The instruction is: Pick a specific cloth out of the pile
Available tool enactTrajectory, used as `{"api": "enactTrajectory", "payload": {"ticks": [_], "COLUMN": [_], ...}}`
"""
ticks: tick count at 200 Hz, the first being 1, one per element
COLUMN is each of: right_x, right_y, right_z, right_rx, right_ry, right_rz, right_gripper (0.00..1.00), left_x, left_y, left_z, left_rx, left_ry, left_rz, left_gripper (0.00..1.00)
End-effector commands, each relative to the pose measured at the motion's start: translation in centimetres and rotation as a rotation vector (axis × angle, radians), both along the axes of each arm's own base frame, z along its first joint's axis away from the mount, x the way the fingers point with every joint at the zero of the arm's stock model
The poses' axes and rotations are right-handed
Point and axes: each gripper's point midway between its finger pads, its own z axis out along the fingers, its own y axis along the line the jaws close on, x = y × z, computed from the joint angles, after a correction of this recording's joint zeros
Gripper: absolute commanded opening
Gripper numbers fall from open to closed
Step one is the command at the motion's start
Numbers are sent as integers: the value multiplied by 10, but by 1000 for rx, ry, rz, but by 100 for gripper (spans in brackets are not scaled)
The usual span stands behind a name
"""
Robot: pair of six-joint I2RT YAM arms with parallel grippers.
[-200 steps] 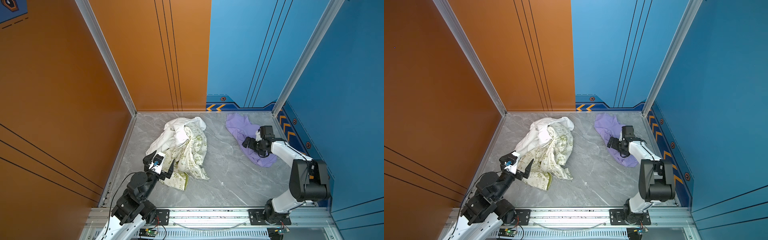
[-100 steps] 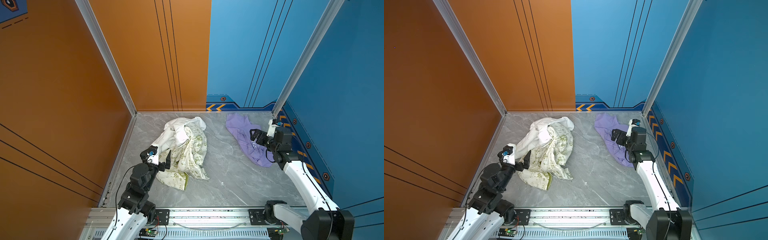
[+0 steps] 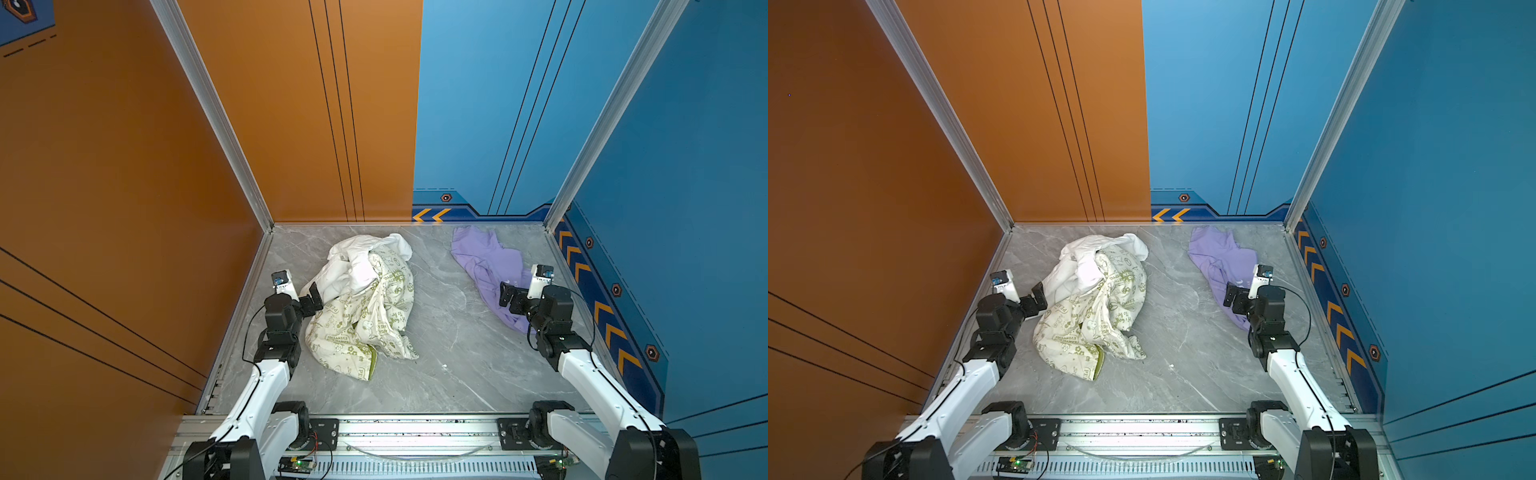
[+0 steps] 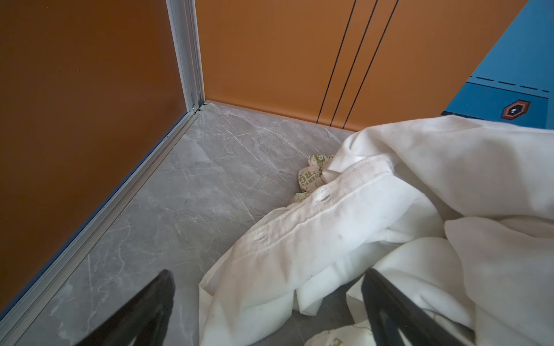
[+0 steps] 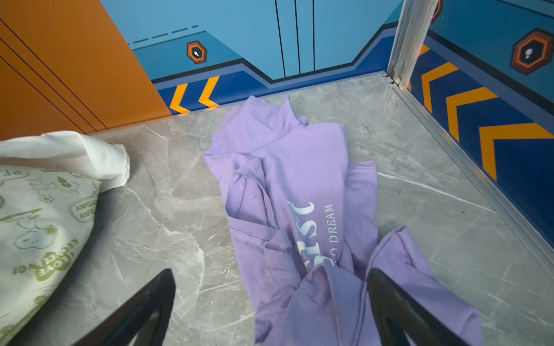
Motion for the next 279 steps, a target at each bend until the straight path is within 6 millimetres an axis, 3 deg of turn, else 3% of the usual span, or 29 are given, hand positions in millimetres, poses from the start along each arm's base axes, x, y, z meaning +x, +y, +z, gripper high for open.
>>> {"api": "enactTrajectory", "payload": {"ticks": [1, 28, 63, 115, 144, 279], "right_x": [7, 13, 22, 36, 39, 49], "right_y": [-10, -9, -2, 10, 8, -14], "right_z": [-6, -27, -36, -39, -57, -63], "right_rx": [-60, -78, -116, -191, -197, -168], "right_ry": [-49, -47, -85, -144, -155, -78], "right_rz": [-48, -36, 6, 82, 65, -40], "right_gripper": [100, 100, 100, 100, 100, 100], "left_x": [8, 12, 18, 36, 37, 41], "left_y": [14, 23, 26, 8, 0, -1], "left_z": [-6, -30, -48, -59, -71, -70], "left_rx": [10, 40, 84, 139, 161, 192], "left_ry": [-30, 4, 11, -5, -20, -11], "left_rz": [74, 124, 145, 57, 27, 43], "left_gripper": [98, 98, 98, 98, 98, 98]}}
